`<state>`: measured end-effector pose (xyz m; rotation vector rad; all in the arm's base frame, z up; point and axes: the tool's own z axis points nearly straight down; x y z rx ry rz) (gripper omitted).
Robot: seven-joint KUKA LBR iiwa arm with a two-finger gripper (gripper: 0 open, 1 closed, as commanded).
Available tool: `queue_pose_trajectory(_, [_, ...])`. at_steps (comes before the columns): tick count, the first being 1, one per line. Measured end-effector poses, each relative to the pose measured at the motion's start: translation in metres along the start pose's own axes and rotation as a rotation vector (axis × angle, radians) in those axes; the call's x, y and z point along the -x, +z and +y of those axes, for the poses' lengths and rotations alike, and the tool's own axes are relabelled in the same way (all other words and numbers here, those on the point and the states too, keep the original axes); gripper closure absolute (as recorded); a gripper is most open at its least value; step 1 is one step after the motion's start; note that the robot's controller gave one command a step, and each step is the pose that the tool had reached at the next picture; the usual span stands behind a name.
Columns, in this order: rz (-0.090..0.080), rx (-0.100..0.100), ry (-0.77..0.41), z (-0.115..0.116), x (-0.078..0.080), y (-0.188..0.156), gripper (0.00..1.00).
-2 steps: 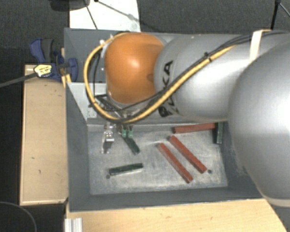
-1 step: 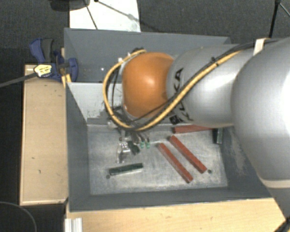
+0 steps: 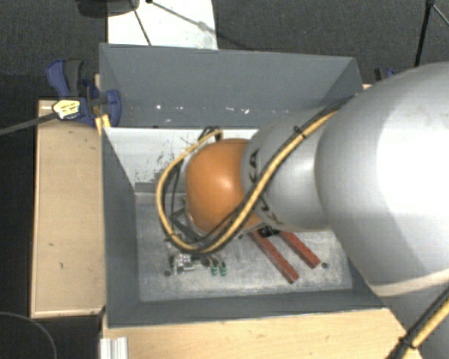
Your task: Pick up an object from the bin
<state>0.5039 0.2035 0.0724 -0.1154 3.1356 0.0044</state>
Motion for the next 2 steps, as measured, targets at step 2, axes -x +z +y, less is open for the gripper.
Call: queue_pose_trajectory(2, [0.001, -0.001, -0.024, 0.002, 0.0, -0.14, 1.0])
